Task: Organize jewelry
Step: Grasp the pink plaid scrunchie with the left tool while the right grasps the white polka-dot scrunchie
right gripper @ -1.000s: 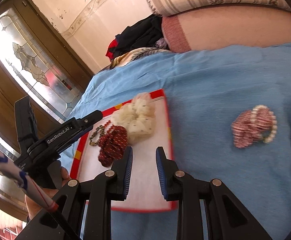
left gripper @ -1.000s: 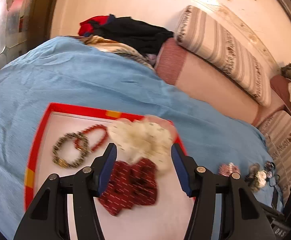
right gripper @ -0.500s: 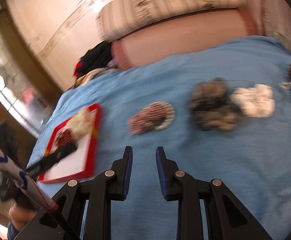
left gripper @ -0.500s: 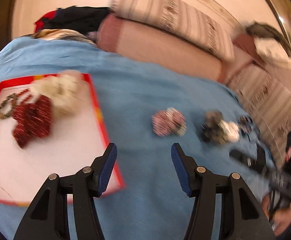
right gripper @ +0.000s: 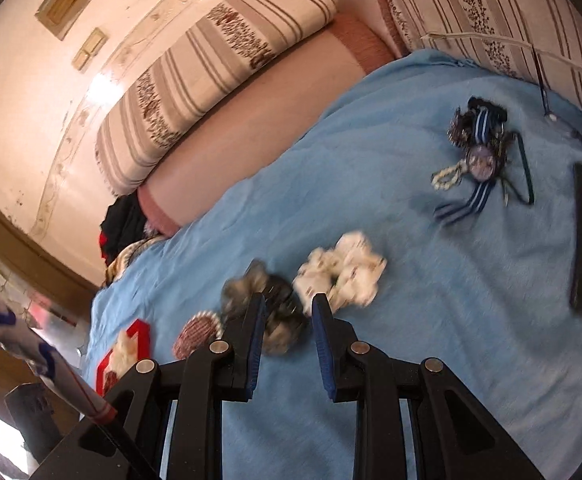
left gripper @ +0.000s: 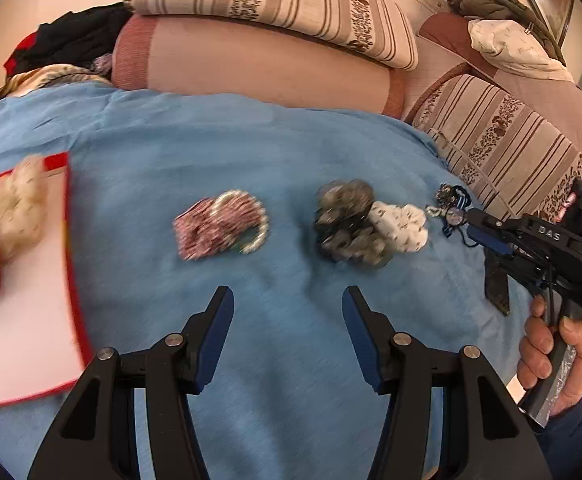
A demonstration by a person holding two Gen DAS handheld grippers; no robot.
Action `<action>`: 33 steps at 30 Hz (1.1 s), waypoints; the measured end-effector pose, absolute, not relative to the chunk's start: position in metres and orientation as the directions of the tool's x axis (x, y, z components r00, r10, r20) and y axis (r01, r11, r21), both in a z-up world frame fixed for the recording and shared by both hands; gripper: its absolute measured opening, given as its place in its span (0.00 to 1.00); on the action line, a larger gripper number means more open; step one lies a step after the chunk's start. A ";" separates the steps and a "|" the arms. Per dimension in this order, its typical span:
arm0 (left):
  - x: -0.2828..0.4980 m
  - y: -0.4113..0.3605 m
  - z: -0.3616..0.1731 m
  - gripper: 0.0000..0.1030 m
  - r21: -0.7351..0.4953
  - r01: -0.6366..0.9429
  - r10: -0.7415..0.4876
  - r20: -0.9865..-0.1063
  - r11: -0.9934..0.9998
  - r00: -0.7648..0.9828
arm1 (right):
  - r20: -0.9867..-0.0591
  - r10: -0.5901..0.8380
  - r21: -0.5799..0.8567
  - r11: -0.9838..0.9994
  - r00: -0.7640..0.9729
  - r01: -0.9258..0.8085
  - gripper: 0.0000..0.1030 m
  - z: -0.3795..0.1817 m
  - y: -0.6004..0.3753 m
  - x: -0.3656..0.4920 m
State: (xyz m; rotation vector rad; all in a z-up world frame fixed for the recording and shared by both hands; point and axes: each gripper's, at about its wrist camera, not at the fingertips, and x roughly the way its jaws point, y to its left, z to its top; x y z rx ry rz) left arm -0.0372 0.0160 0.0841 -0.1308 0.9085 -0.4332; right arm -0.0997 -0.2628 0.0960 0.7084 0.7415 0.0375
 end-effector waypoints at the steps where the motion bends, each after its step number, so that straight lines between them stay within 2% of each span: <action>1: -0.034 0.011 0.087 0.54 -0.288 0.312 -0.418 -0.734 0.905 0.535 | -0.608 0.267 0.601 0.770 0.748 0.214 0.25 0.097 -0.267 -0.097; 5: -0.022 0.012 0.093 0.54 -0.256 0.293 -0.383 -0.726 0.921 0.571 | -0.607 0.286 0.609 0.767 0.742 0.203 0.29 0.101 -0.266 -0.077; 8: -0.006 0.030 0.083 0.54 -0.241 0.221 -0.326 -0.749 0.945 0.577 | -0.591 0.344 0.611 0.782 0.730 0.126 0.36 0.096 -0.242 -0.064; 14: 0.030 0.057 0.058 0.54 -0.205 0.099 -0.225 -0.796 0.974 0.563 | -0.584 0.441 0.639 0.767 0.682 0.051 0.36 0.070 -0.206 -0.050; 16: 0.042 0.054 0.052 0.50 -0.149 0.085 -0.171 -0.817 0.985 0.551 | -0.580 0.460 0.650 0.759 0.672 0.041 0.36 0.068 -0.204 -0.047; 18: 0.052 0.045 0.045 0.39 -0.054 0.112 -0.106 -0.836 0.992 0.538 | -0.580 0.455 0.648 0.760 0.676 0.043 0.36 0.065 -0.205 -0.047; 21: 0.058 0.034 0.035 0.39 -0.023 0.210 -0.127 -0.858 0.978 0.499 | -0.583 0.472 0.653 0.757 0.661 0.035 0.36 0.062 -0.205 -0.047; 28: 0.077 0.037 0.010 0.39 -0.020 0.184 -0.106 -0.876 0.983 0.471 | -0.577 0.498 0.653 0.757 0.647 0.001 0.37 0.060 -0.194 -0.041; 32: 0.084 0.031 0.007 0.45 -0.006 0.192 -0.100 -0.868 0.981 0.487 | -0.573 0.505 0.642 0.766 0.646 -0.029 0.37 0.062 -0.185 -0.043; 33: 0.085 0.031 0.007 0.42 -0.001 0.195 -0.099 -0.863 0.981 0.495 | -0.571 0.503 0.640 0.768 0.648 -0.032 0.37 0.063 -0.183 -0.043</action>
